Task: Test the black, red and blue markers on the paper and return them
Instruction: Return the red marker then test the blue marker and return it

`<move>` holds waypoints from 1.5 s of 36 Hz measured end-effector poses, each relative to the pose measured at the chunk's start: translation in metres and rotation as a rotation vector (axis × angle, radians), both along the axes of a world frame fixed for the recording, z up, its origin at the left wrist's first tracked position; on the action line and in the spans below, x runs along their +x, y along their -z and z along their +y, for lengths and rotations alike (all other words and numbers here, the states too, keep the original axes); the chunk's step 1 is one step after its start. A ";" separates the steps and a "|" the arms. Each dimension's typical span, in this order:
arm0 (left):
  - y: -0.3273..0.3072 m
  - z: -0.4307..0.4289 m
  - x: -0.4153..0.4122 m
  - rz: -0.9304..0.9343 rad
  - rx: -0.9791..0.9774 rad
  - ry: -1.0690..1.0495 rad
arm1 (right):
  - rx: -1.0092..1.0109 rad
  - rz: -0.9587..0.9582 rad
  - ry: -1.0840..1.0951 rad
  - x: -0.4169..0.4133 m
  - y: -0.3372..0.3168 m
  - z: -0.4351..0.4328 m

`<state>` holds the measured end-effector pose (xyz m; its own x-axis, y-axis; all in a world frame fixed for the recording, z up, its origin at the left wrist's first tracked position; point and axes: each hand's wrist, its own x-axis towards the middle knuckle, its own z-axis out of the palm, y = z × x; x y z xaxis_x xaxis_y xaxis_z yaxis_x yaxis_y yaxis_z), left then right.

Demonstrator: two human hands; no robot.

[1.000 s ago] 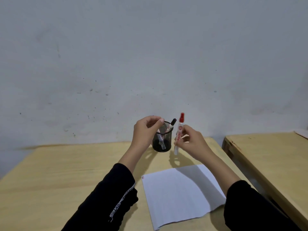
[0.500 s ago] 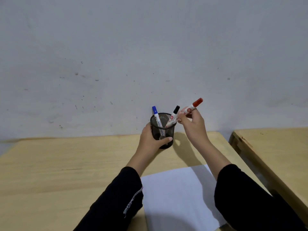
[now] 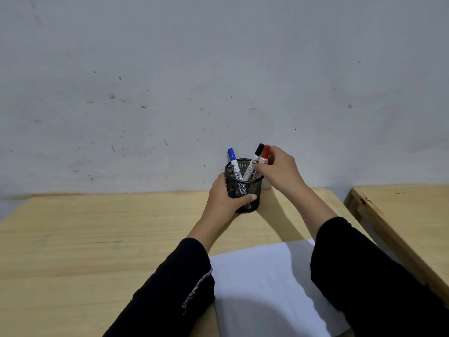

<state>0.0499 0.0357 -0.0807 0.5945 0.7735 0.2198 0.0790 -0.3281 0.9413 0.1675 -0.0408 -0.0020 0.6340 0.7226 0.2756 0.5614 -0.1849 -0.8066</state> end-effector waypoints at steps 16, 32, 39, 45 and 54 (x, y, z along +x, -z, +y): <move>0.004 0.003 0.002 0.020 0.048 0.010 | 0.037 -0.197 -0.048 -0.019 0.010 0.013; 0.006 0.004 0.001 0.040 0.087 -0.004 | -0.147 -0.195 -0.056 -0.023 0.006 0.035; 0.000 0.002 0.001 0.081 0.098 -0.046 | 0.254 0.111 -0.051 -0.031 -0.008 0.012; -0.016 -0.006 -0.006 0.111 0.074 -0.120 | 0.453 0.115 -0.050 -0.042 -0.033 -0.020; -0.083 -0.042 -0.055 -0.034 0.058 -0.097 | 0.509 0.073 -0.104 -0.073 -0.038 -0.091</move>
